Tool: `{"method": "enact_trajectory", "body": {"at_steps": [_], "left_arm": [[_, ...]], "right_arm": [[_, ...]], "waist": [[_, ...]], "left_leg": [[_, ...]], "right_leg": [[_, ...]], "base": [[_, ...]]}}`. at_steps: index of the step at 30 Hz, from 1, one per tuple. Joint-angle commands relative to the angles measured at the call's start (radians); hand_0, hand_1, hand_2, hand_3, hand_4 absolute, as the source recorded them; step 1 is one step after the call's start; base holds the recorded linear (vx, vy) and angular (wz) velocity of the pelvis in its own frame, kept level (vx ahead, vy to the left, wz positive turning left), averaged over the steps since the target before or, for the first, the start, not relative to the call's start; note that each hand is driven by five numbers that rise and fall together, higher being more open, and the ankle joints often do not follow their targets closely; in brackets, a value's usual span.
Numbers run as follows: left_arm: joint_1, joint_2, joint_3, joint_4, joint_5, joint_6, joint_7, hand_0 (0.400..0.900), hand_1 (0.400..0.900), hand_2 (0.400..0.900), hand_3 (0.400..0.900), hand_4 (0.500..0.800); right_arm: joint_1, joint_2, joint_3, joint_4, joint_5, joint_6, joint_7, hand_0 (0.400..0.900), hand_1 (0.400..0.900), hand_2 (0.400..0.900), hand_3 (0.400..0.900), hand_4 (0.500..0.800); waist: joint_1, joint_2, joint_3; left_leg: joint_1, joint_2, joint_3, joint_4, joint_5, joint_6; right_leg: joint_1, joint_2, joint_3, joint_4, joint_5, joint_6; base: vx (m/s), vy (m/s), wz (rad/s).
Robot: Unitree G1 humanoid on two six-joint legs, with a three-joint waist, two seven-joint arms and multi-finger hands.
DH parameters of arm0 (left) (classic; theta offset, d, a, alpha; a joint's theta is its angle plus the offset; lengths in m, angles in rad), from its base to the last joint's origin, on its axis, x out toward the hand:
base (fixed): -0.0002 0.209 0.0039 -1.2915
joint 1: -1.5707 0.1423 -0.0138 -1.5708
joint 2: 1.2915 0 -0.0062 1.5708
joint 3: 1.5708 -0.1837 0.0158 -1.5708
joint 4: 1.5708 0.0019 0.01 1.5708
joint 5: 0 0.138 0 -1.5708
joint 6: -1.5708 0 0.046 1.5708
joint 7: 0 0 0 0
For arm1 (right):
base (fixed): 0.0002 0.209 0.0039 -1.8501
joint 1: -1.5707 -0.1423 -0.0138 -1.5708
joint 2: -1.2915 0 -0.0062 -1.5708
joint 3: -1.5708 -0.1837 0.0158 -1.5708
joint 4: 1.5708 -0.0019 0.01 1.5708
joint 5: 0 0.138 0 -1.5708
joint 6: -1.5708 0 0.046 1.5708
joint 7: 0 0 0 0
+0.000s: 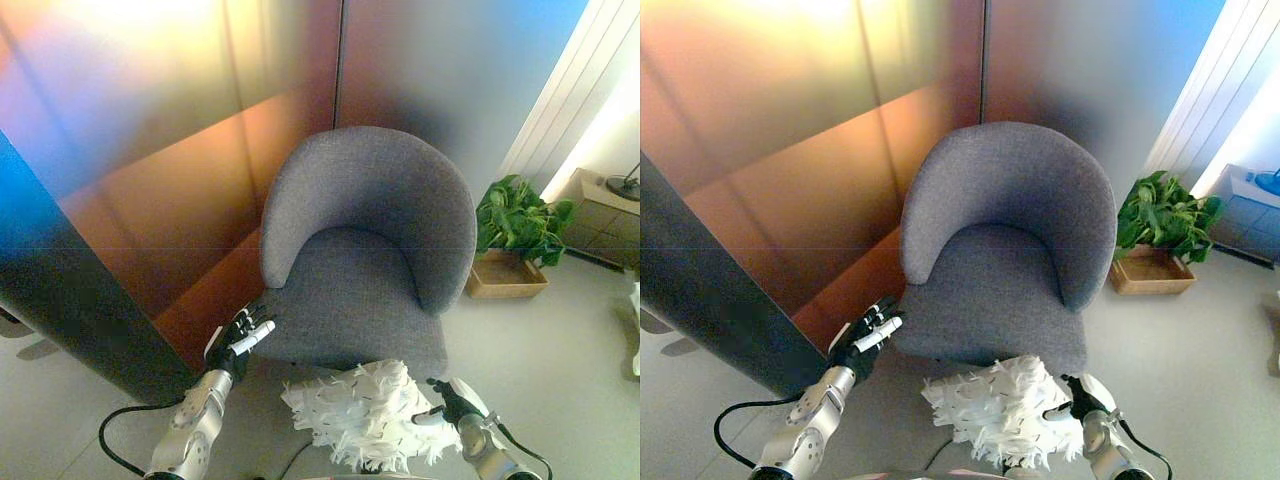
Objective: Pick up the pillow and put it on the sofa.
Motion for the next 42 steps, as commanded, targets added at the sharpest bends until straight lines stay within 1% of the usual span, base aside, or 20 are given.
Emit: {"method": "enact_trajectory", "body": {"at_steps": [1,5,7,10,12,17,20,25,29,40,42], "left_arm": [[-0.077,0.020,0.027,-0.037,0.007,-0.095,-0.034,0.900,0.900,0.900,0.900,0.800],[-0.075,0.029,0.023,-0.058,0.002,-0.092,-0.034,0.900,0.900,0.900,0.900,0.800],[-0.094,0.034,0.005,-0.075,0.000,-0.095,-0.021,0.900,0.900,0.900,0.900,0.800],[-0.156,0.044,-0.019,-0.082,-0.015,-0.102,-0.010,0.900,0.900,0.900,0.900,0.800],[-0.194,0.051,-0.029,-0.088,-0.026,-0.108,-0.005,0.900,0.900,0.900,0.900,0.800],[-0.262,0.062,-0.048,-0.100,-0.040,-0.128,0.008,0.900,0.900,0.900,0.900,0.800],[-0.304,0.070,-0.058,-0.109,-0.059,-0.147,0.024,0.900,0.900,0.900,0.900,0.800],[-0.368,0.077,-0.078,-0.098,-0.073,-0.165,0.047,0.900,0.900,0.900,0.900,0.800],[-0.389,0.092,-0.084,-0.093,-0.083,-0.172,0.048,0.900,0.900,0.900,0.900,0.800],[-0.420,0.143,-0.092,-0.144,-0.117,-0.181,0.044,0.900,0.900,0.900,0.900,0.800],[-0.432,0.144,-0.095,-0.154,-0.116,-0.185,0.046,0.900,0.900,0.900,0.900,0.800]], "right_arm": [[-0.099,-0.071,-0.018,0.000,-0.055,0.006,-0.027,0.900,0.900,0.900,0.900,0.800],[-0.115,-0.073,-0.012,0.025,-0.042,0.020,-0.038,0.900,0.900,0.900,0.900,0.800],[-0.148,-0.075,0.003,0.050,-0.015,0.021,-0.062,0.900,0.900,0.900,0.900,0.800],[-0.230,-0.084,0.028,0.114,0.035,0.005,-0.098,0.900,0.900,0.900,0.900,0.800],[-0.294,-0.090,0.040,0.155,0.062,0.000,-0.107,0.900,0.900,0.900,0.900,0.800],[-0.411,-0.100,0.065,0.222,0.101,-0.005,-0.103,0.900,0.900,0.900,0.900,0.800],[-0.478,-0.106,0.083,0.238,0.115,0.010,-0.108,0.900,0.900,0.900,0.900,0.800],[-0.592,-0.115,0.097,0.269,0.139,0.038,-0.108,0.900,0.900,0.900,0.900,0.800],[-0.635,-0.126,0.098,0.289,0.151,0.046,-0.108,0.900,0.900,0.900,0.900,0.800],[-0.717,-0.169,0.083,0.343,0.179,0.042,-0.085,0.900,0.900,0.900,0.900,0.800],[-0.743,-0.174,0.082,0.360,0.178,0.036,-0.078,0.900,0.900,0.900,0.900,0.800]], "waist": [[0.028,0.005,0.009],[0.036,0.008,0.027],[0.044,0.013,0.053],[0.056,0.023,0.103],[0.060,0.028,0.138],[0.067,0.038,0.206],[0.068,0.046,0.251],[0.072,0.052,0.308],[0.078,0.050,0.336],[0.090,0.050,0.408],[0.092,0.054,0.422]], "left_leg": [[-0.032,0.006,-0.022,0.005,0.021,0.001],[-0.034,0.005,-0.028,0.013,0.008,0.001],[-0.050,0.003,-0.032,0.018,0.010,0.001],[-0.089,-0.001,-0.039,0.024,0.018,0.002],[-0.114,-0.003,-0.041,0.031,0.021,0.002],[-0.170,-0.010,-0.052,0.051,0.028,0.003],[-0.208,-0.016,-0.058,0.066,0.033,0.004],[-0.271,-0.022,-0.062,0.088,0.040,0.003],[-0.303,-0.028,-0.064,0.102,0.044,0.002],[-0.354,-0.043,-0.061,0.135,0.039,0.002],[-0.361,-0.046,-0.062,0.136,0.039,0.004]], "right_leg": [[0.119,-0.069,-0.010,0.013,-0.067,0.107],[0.115,-0.069,-0.006,0.012,-0.071,0.107],[0.096,-0.070,-0.002,0.014,-0.066,0.107],[0.054,-0.074,0.003,0.017,-0.054,0.107],[0.028,-0.077,0.007,0.019,-0.046,0.108],[-0.023,-0.083,0.014,0.023,-0.029,0.111],[-0.057,-0.086,0.017,0.025,-0.019,0.113],[-0.104,-0.083,0.015,0.024,-0.004,0.111],[-0.123,-0.080,0.010,0.023,0.002,0.108],[-0.161,-0.083,0.000,0.024,0.019,0.105],[-0.169,-0.086,-0.002,0.024,0.023,0.106]], "base": [[0.05,-0.011,0.01],[0.03,-0.009,0.00],[-0.09,-0.020,0.00],[-0.18,-0.013,0.02],[-0.20,-0.020,0.02],[-0.13,-0.020,0.00],[-0.12,-0.012,0.00],[-0.12,-0.031,0.01],[-0.07,-0.030,0.03],[-0.02,-0.015,0.02],[-0.02,0.000,0.01]]}}
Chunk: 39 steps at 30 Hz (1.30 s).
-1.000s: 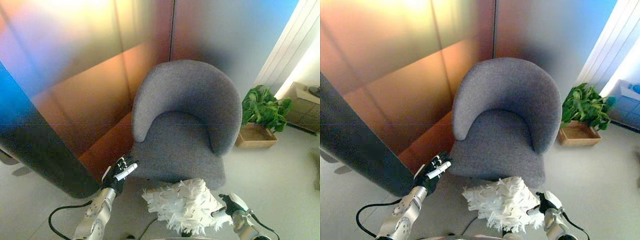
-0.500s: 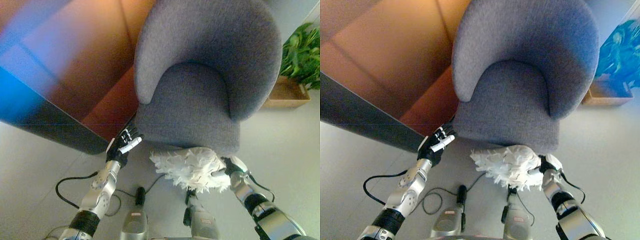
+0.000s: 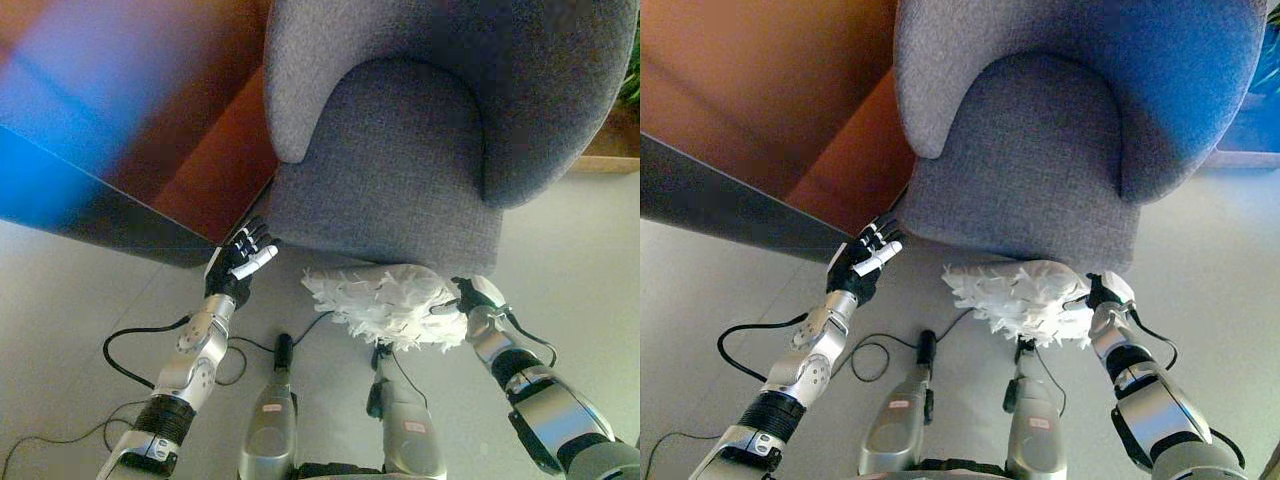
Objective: Pick up the pillow and put it on the sofa.
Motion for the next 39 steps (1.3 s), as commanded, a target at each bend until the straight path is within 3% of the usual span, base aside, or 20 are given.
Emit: {"method": "enact_trajectory", "body": {"at_steps": [1,7,23,24,26,39], "left_arm": [[-0.101,0.058,-0.039,-0.149,-0.026,-0.109,-0.006,0.900,0.900,0.900,0.900,0.800],[-0.127,0.060,-0.047,-0.162,-0.029,-0.137,0.001,0.900,0.900,0.900,0.900,0.800],[-0.177,0.032,-0.076,-0.203,-0.047,-0.196,0.022,0.900,0.900,0.900,0.900,0.800],[-0.178,0.032,-0.077,-0.203,-0.048,-0.200,0.021,0.900,0.900,0.900,0.900,0.800],[-0.182,0.033,-0.083,-0.207,-0.051,-0.205,0.021,0.900,0.900,0.900,0.900,0.800],[-0.169,0.029,-0.088,-0.226,-0.044,-0.207,0.026,0.900,0.900,0.900,0.900,0.800]], "right_arm": [[-0.148,-0.098,0.043,0.037,0.014,-0.004,-0.020,0.900,0.900,0.900,0.900,0.800],[-0.201,-0.112,0.061,0.053,0.007,0.000,0.021,0.900,0.900,0.900,0.900,0.800],[-0.341,-0.131,0.090,0.067,-0.010,-0.012,0.018,0.900,0.900,0.900,0.900,0.800],[-0.349,-0.135,0.092,0.067,-0.011,-0.011,0.023,0.859,0.859,0.859,0.859,0.775],[-0.362,-0.141,0.097,0.064,-0.014,-0.007,0.027,0.400,0.400,0.400,0.400,0.500],[-0.352,-0.152,0.087,0.059,0.002,-0.009,0.020,0.400,0.400,0.400,0.400,0.500]], "waist": [[0.036,-0.005,0.030],[0.035,0.004,0.031],[0.030,0.050,0.031],[0.030,0.052,0.031],[0.030,0.058,0.031],[0.031,0.060,0.031]], "left_leg": [[-0.105,-0.033,-0.018,0.081,-0.003,0.023],[-0.156,-0.049,-0.018,0.082,-0.002,0.029],[-0.305,-0.089,-0.017,0.102,0.009,0.037],[-0.312,-0.091,-0.017,0.103,0.009,0.037],[-0.327,-0.095,-0.017,0.105,0.011,0.038],[-0.334,-0.105,-0.021,0.108,0.009,0.045]], "right_leg": [[0.052,-0.084,0.013,0.019,-0.037,0.126],[-0.011,-0.091,0.007,0.025,-0.027,0.130],[-0.183,-0.116,-0.007,0.044,-0.001,0.133],[-0.191,-0.117,-0.008,0.044,0.001,0.133],[-0.210,-0.121,-0.010,0.048,0.004,0.134],[-0.223,-0.127,-0.022,0.055,0.009,0.133]], "base": [[-0.03,0.002,0.02],[0.00,0.000,0.00],[-0.03,0.026,0.01],[0.00,0.000,0.00],[-0.01,0.008,0.02],[0.00,0.001,0.00]]}}
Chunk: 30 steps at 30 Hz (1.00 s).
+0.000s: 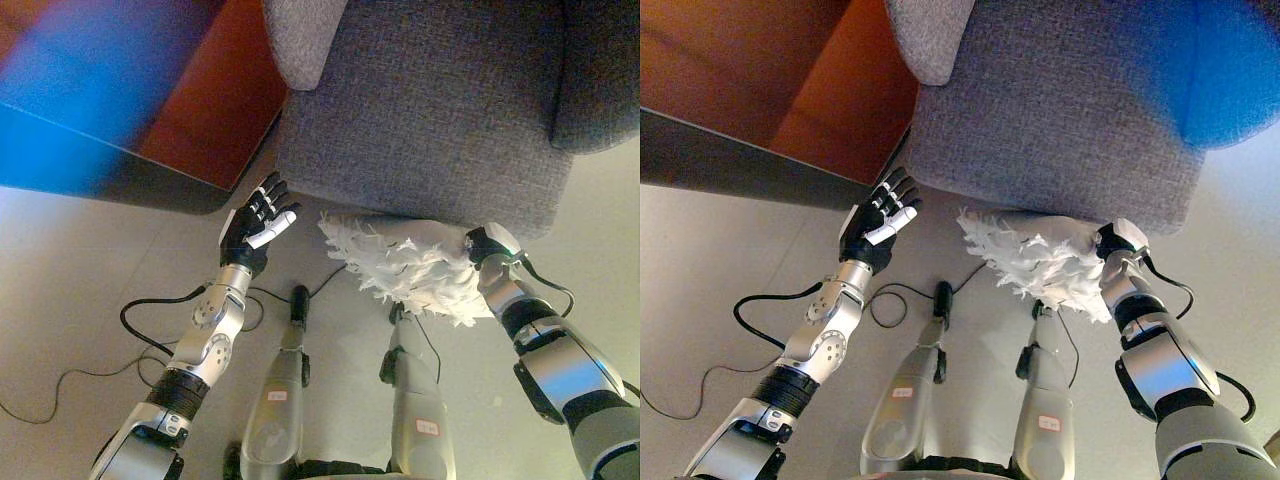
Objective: Pick up the pillow and put it on the sofa.
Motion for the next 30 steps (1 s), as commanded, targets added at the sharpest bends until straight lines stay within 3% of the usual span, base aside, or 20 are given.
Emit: {"method": "enact_trajectory", "body": {"at_steps": [1,13,18,26,30], "left_arm": [[-0.039,0.031,0.005,-0.179,-0.009,-0.102,0.000,0.900,0.900,0.900,0.900,0.800],[0.003,0.030,0.039,-0.151,0.009,-0.042,0.018,0.900,0.900,0.900,0.900,0.800],[0.040,0.024,0.059,-0.124,0.040,0.002,0.031,0.900,0.900,0.900,0.900,0.800],[0.146,0.004,0.109,-0.086,0.093,0.060,0.033,0.900,0.900,0.900,0.900,0.800],[0.225,-0.015,0.145,-0.070,0.119,0.106,0.006,0.900,0.900,0.900,0.900,0.800]], "right_arm": [[-0.106,-0.088,0.046,-0.002,0.005,-0.004,-0.035,0.400,0.400,0.400,0.400,0.500],[0.031,-0.093,-0.003,-0.107,0.056,-0.076,-0.063,0.400,0.400,0.400,0.400,0.500],[0.133,-0.108,-0.018,-0.241,0.049,-0.054,-0.057,0.400,0.400,0.400,0.400,0.500],[0.346,-0.123,-0.073,-0.508,0.001,0.006,-0.039,0.400,0.400,0.400,0.400,0.500],[0.487,-0.133,-0.144,-0.642,-0.085,0.003,0.018,0.400,0.400,0.400,0.400,0.500]], "waist": [[0.005,0.023,0.012],[0.001,-0.021,0.012],[-0.007,-0.046,0.011],[-0.028,-0.093,-0.101],[-0.037,-0.114,-0.183]], "left_leg": [[-0.056,-0.063,-0.018,0.070,-0.018,0.034],[0.113,-0.037,-0.008,0.047,-0.036,0.030],[0.221,-0.018,-0.006,0.034,-0.042,0.023],[0.339,0.013,-0.001,0.013,-0.051,0.017],[0.402,0.023,0.005,0.004,-0.060,0.017]], "right_leg": [[0.042,-0.089,-0.025,0.054,-0.039,0.141],[0.208,-0.079,-0.027,0.057,-0.067,0.137],[0.318,-0.076,-0.026,0.057,-0.084,0.135],[0.435,-0.069,-0.015,0.046,-0.096,0.141],[0.500,-0.063,-0.007,0.040,-0.107,0.145]], "base": [[0.00,0.000,0.00],[0.04,-0.004,-0.02],[0.11,-0.023,-0.03],[0.18,-0.022,-0.01],[0.24,-0.008,0.00]]}}
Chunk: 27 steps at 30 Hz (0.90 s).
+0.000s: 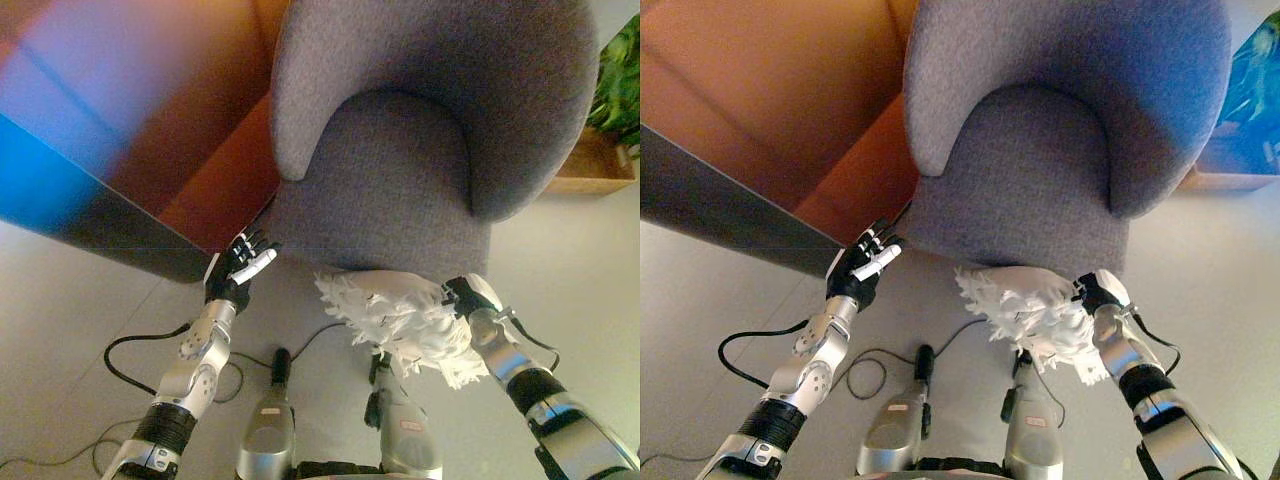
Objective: Pick up the pillow and put it on the sofa.
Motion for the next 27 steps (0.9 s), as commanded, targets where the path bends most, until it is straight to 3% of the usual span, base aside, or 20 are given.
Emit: {"method": "enact_trajectory", "body": {"at_steps": [1,10,17,27], "left_arm": [[0.050,-0.009,0.036,-0.054,0.066,-0.023,-0.040,0.900,0.900,0.900,0.900,0.800],[0.100,-0.032,0.055,-0.003,0.071,-0.001,-0.066,0.900,0.900,0.900,0.900,0.800],[0.106,-0.036,0.058,0.052,0.066,0.001,-0.091,0.900,0.900,0.900,0.900,0.800],[0.114,-0.017,0.032,0.072,0.054,0.009,-0.117,0.900,0.900,0.900,0.900,0.800]], "right_arm": [[0.021,-0.119,-0.066,-0.147,-0.114,-0.048,0.015,0.400,0.400,0.400,0.400,0.500],[0.080,-0.167,-0.134,-0.279,-0.193,-0.073,0.155,0.400,0.400,0.400,0.400,0.500],[-0.038,-0.247,-0.160,-0.282,-0.174,-0.081,0.209,0.400,0.400,0.400,0.400,0.500],[-0.278,-0.322,-0.087,-0.170,-0.116,-0.052,0.252,0.400,0.400,0.400,0.400,0.500]], "waist": [[-0.005,-0.051,-0.201],[-0.016,-0.067,-0.298],[-0.011,-0.079,-0.352],[0.022,-0.083,-0.381]], "left_leg": [[-0.032,-0.005,-0.007,0.078,-0.041,0.013],[0.033,0.005,-0.001,0.059,-0.052,0.015],[0.068,0.006,-0.001,0.057,-0.071,0.021],[0.075,0.006,-0.020,0.048,-0.062,0.019]], "right_leg": [[0.102,-0.083,0.007,0.039,-0.044,0.119],[0.164,-0.078,0.012,0.037,-0.064,0.123],[0.190,-0.073,0.016,0.041,-0.074,0.123],[0.206,-0.079,-0.004,0.039,-0.071,0.124]], "base": [[0.18,0.005,-0.01],[0.10,0.018,-0.03],[0.07,-0.013,-0.01],[0.06,-0.005,0.07]]}}
